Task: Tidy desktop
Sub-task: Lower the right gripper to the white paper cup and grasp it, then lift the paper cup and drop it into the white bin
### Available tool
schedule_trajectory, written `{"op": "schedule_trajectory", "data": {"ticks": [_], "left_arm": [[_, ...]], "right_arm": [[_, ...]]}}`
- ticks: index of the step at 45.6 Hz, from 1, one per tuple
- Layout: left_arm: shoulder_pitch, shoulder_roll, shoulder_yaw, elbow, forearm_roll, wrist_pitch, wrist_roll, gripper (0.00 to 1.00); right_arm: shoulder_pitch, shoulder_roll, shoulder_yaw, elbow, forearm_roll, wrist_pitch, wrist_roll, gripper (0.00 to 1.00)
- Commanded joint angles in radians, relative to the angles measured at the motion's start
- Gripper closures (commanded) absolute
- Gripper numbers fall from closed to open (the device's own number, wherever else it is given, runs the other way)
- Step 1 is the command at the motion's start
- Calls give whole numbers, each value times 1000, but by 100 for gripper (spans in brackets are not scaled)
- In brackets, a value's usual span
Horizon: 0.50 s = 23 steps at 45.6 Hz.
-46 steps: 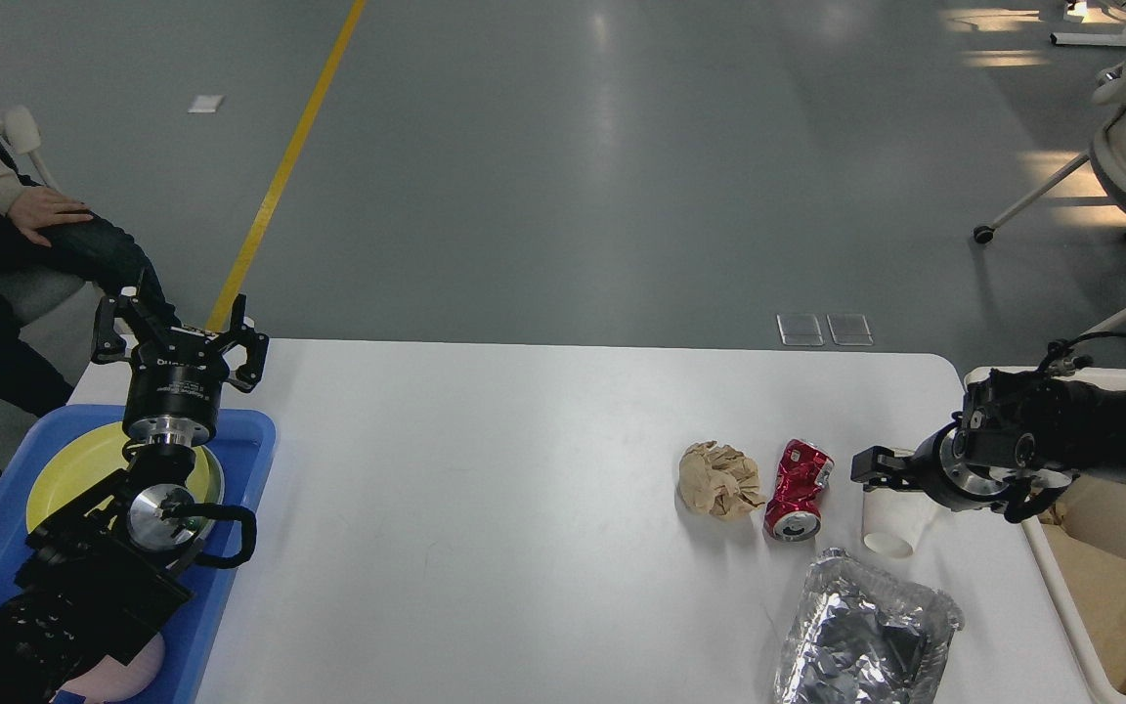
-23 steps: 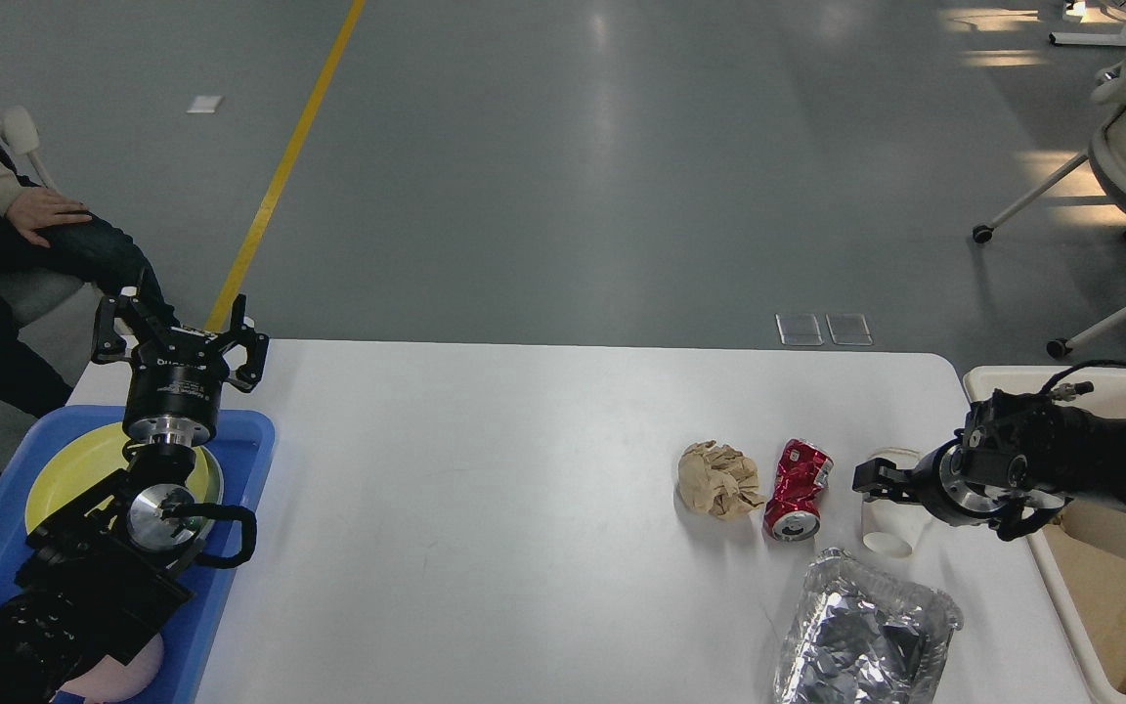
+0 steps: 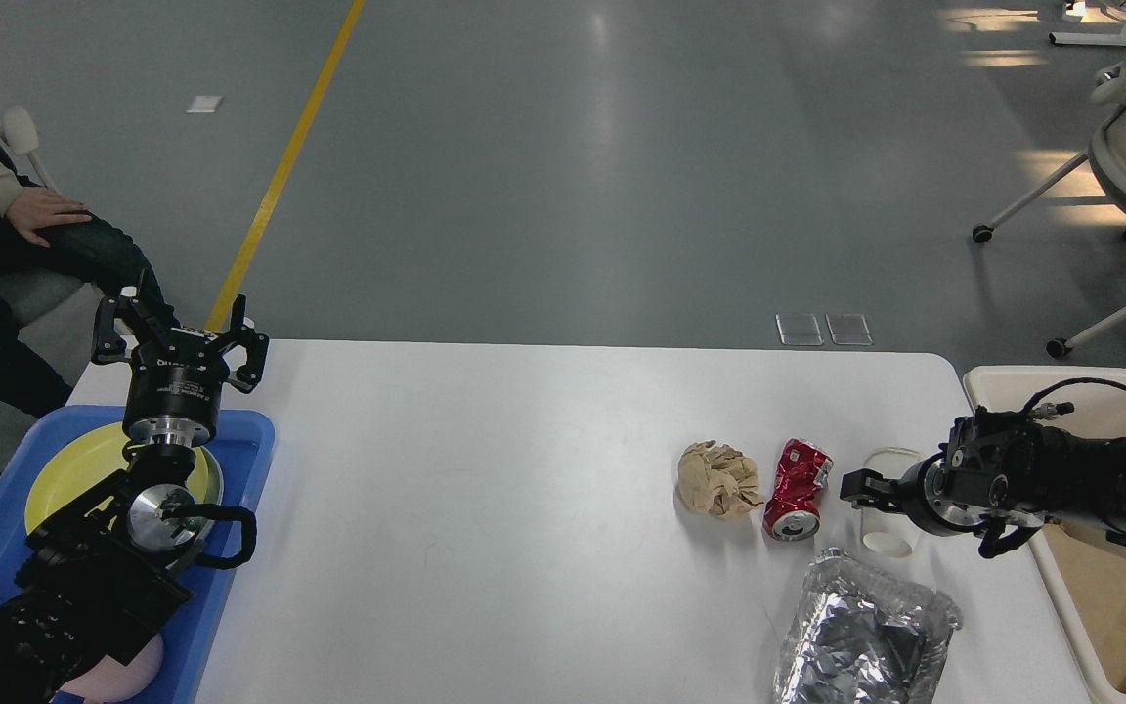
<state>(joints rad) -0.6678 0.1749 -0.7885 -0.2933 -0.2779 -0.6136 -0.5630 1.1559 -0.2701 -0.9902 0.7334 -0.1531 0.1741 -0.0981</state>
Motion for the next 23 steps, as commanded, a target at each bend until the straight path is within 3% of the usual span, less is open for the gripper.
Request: {"op": "schedule_trajectory", "data": {"ticks": [1, 8, 11, 23], "left_arm": [[-1, 0, 0, 0, 0, 0, 0, 4], [-1, 0, 0, -3, 0, 0, 0, 4], [-1, 0, 0, 0, 0, 0, 0, 4], [-1, 0, 0, 0, 0, 0, 0, 4]], "right_arm": [[-1, 0, 2, 3, 1, -4, -2, 19], [4, 0, 5, 20, 12, -1, -3, 78], [4, -4, 7, 24, 14, 4, -3, 99], [71, -89, 13, 115, 14, 16, -3, 100]]}}
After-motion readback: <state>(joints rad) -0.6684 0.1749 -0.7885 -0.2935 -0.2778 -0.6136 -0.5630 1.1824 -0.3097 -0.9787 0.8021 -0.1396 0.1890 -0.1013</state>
